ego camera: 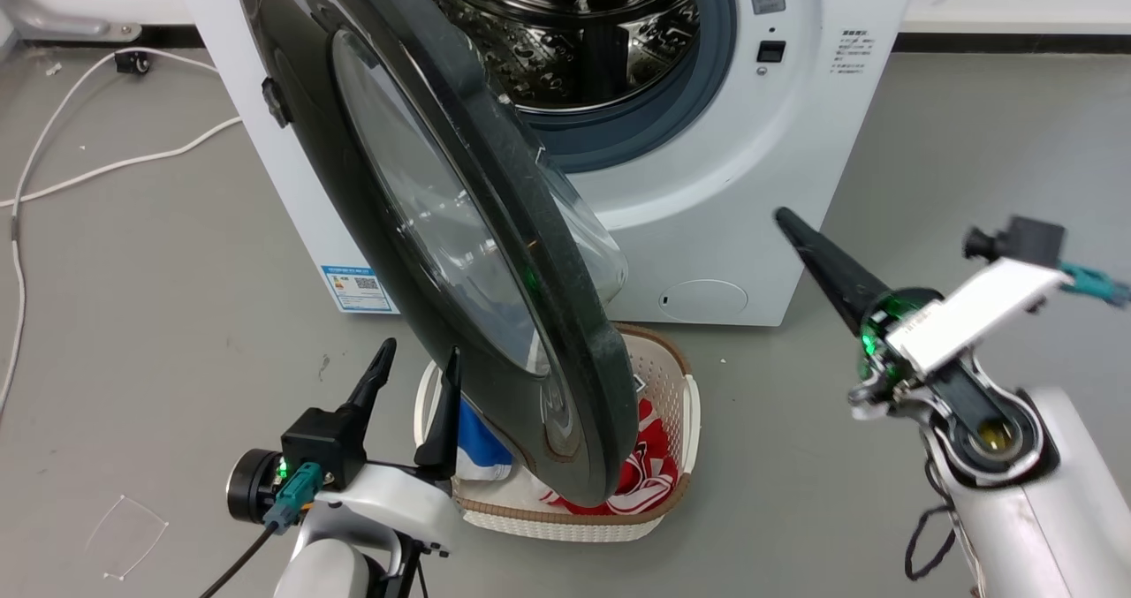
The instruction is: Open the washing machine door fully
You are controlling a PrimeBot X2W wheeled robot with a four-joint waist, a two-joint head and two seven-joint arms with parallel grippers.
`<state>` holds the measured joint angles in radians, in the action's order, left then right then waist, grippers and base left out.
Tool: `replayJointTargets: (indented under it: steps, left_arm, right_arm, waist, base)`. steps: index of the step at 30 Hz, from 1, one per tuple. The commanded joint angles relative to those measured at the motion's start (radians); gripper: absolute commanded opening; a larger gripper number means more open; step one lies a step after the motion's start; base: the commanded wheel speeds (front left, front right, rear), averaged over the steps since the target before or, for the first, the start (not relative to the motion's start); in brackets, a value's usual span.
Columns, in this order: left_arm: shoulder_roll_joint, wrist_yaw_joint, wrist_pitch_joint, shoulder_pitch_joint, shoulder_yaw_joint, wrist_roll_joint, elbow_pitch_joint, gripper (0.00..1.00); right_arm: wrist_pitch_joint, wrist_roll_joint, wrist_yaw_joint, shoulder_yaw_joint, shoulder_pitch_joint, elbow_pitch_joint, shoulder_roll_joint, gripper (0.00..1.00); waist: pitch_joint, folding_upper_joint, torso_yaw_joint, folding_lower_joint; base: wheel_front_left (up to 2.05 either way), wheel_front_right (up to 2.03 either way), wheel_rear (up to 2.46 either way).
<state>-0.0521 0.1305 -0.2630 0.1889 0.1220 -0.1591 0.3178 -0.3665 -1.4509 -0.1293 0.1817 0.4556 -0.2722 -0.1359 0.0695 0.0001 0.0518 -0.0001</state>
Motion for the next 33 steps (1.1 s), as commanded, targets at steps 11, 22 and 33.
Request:
replayJointTargets:
  steps: [11,22,33]
  left_arm:
    - [0.000,-0.004,-0.002,-0.044,-0.061,0.018,-0.019,1.00]
    - [-0.001,-0.002,-0.002,-0.058,-0.083,0.031,-0.011,1.00]
    - [-0.012,-0.001,-0.002,-0.039,-0.075,0.044,-0.006,1.00]
  right_arm:
    - [0.341,0.247,-0.003,-0.085,-0.240,0.130,-0.055,1.00]
    - [0.571,0.927,-0.001,-0.144,-0.291,0.121,-0.016,1.00]
    - [0.492,1.286,-0.001,-0.176,-0.412,0.214,0.058,1.00]
  waist:
    - [-0.020,-0.0001,-0.051,0.0001]
    - [-0.030,-0.0001,-0.075,0.0001]
    - [-0.037,-0.0001,-0.068,0.0001]
  base:
    - [0.00,0.00,0.00]
    - [0.00,0.00,0.00]
    - [0.00,0.00,0.00]
